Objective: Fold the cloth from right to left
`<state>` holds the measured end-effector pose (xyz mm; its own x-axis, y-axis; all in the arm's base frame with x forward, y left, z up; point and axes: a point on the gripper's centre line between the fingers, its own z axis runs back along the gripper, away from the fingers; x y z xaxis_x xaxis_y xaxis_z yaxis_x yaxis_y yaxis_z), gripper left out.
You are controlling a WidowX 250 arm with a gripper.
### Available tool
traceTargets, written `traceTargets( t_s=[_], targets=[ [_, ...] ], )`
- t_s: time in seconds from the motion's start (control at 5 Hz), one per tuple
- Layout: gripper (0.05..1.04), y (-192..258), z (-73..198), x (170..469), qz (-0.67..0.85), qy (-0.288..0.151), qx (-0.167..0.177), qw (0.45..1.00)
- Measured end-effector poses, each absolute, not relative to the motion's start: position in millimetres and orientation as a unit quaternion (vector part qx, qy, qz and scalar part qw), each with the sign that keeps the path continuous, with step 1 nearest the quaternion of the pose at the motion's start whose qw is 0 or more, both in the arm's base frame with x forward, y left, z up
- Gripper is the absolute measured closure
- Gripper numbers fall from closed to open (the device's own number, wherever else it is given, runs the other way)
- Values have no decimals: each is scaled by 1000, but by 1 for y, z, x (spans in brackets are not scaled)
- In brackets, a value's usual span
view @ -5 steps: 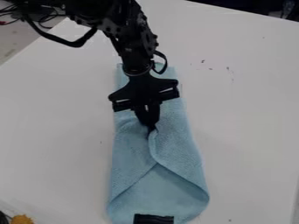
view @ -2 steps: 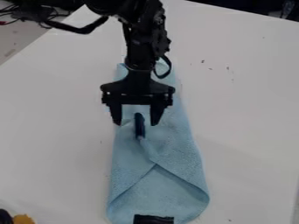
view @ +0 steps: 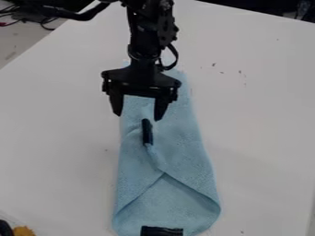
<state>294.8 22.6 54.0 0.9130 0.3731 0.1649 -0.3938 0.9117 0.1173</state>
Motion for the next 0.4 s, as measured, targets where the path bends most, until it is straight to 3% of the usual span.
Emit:
traceTargets(
  t_s=[0.4],
  targets=[
    [83,19,58,302,171,-80,62,980]
  ],
)
